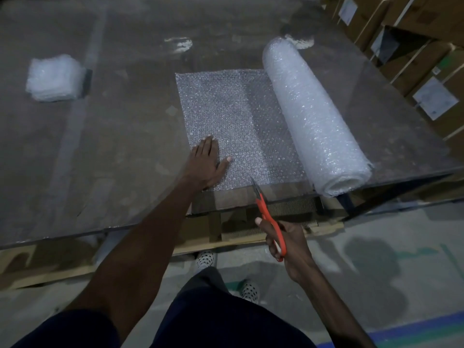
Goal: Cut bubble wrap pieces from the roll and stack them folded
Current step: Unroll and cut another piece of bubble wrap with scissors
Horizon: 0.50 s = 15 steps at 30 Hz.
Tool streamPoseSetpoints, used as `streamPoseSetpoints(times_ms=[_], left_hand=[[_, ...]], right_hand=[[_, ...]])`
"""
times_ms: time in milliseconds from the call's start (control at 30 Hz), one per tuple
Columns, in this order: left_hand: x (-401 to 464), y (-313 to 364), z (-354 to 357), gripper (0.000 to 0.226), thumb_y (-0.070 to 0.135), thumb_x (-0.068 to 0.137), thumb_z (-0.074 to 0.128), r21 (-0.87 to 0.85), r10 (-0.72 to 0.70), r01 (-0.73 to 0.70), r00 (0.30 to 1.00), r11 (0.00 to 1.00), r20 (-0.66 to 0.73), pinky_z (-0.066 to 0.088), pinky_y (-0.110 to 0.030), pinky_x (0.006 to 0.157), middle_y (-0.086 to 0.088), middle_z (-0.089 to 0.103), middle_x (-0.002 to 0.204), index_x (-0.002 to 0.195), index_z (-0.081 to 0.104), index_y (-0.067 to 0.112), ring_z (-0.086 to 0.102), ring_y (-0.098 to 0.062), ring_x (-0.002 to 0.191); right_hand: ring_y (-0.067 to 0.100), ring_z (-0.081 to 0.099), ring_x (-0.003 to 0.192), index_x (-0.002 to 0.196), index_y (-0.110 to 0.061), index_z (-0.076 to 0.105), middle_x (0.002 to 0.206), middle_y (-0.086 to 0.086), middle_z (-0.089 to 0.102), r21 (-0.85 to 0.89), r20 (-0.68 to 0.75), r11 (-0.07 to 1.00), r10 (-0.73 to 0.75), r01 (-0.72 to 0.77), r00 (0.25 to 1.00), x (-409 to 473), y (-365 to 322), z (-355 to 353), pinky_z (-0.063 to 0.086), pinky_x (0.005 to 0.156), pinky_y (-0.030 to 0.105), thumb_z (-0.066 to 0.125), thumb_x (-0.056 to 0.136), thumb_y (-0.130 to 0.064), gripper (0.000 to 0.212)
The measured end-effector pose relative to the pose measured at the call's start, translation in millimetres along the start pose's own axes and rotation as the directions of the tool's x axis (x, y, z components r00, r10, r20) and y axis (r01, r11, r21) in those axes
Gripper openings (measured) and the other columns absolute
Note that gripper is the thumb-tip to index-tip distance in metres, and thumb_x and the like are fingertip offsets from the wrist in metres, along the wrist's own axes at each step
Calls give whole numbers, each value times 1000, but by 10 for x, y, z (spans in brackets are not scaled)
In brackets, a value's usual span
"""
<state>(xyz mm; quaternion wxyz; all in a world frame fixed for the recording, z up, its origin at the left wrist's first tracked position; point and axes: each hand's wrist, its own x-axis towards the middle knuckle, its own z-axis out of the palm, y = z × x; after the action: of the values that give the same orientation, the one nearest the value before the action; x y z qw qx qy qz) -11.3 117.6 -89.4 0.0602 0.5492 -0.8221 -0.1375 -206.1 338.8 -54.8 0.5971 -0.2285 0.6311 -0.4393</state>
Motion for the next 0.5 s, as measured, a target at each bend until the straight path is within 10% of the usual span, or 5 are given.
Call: streamPoseSetpoints(times_ms=[500], left_hand=[[-13,-12,26,89,69,98,9,43,-39,39,999,998,-3,4,-48,124,-18,1,166,158,5,3,1,-32,154]], right_hand=[[11,43,38,92,4,69,53,5,54,-15,-15,1000,27,-27,1000,92,-174,82,33,38,20,83,82,-30,38]])
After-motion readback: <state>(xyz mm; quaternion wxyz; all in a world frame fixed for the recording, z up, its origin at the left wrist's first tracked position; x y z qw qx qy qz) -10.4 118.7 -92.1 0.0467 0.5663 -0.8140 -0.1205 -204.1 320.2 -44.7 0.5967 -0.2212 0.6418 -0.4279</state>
